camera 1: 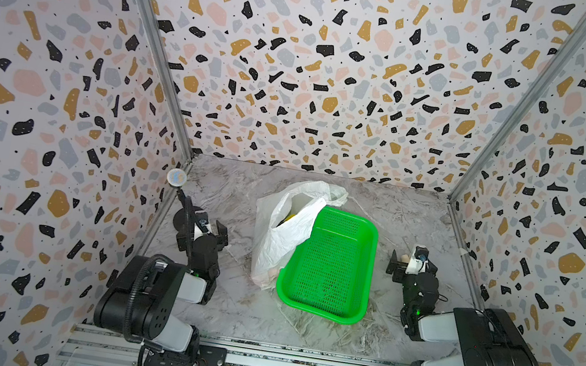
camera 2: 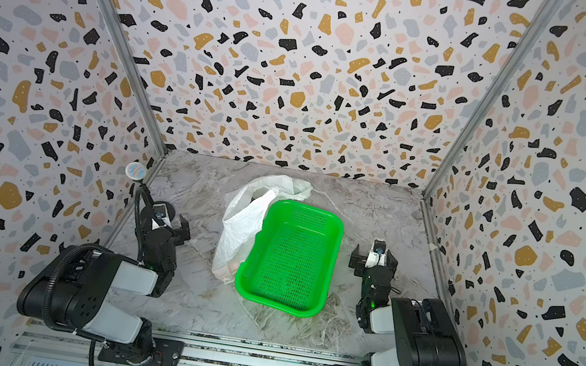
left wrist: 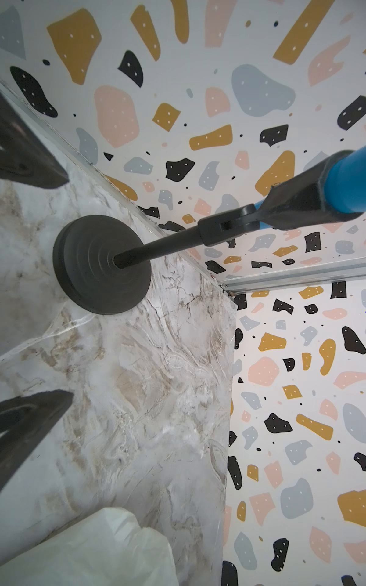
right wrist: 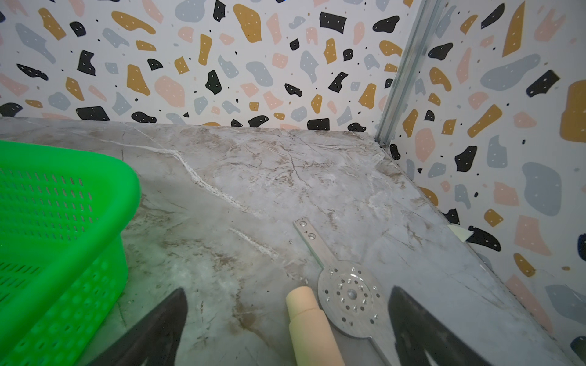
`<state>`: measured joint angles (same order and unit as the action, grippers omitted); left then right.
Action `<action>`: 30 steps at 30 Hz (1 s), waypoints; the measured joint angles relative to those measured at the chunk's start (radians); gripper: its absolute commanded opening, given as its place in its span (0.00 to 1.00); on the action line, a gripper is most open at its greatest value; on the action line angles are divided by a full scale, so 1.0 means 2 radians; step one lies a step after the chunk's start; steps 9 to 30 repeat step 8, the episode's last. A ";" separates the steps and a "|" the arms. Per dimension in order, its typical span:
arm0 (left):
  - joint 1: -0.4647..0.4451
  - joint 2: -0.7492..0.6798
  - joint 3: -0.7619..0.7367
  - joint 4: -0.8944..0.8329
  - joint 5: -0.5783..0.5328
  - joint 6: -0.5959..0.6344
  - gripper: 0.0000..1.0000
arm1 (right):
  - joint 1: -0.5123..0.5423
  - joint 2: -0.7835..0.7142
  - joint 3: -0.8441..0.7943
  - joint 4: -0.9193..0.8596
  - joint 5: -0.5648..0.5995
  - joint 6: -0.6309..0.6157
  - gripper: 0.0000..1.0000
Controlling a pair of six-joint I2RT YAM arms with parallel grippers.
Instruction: Place the fruits into the plastic bag
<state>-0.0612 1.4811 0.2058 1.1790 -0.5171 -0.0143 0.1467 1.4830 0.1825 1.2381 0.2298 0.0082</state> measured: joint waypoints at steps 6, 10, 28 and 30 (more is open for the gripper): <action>0.000 0.000 0.000 0.000 0.000 0.000 1.00 | -0.025 0.005 0.017 -0.018 -0.030 0.001 0.99; 0.000 0.000 0.000 0.000 0.000 0.000 0.99 | -0.025 0.005 0.017 -0.019 -0.033 0.001 0.99; 0.000 0.000 0.000 0.000 0.000 0.000 0.99 | -0.025 0.005 0.017 -0.019 -0.033 0.001 0.99; 0.000 0.000 0.000 0.000 0.000 0.000 0.99 | -0.025 0.005 0.017 -0.019 -0.033 0.001 0.99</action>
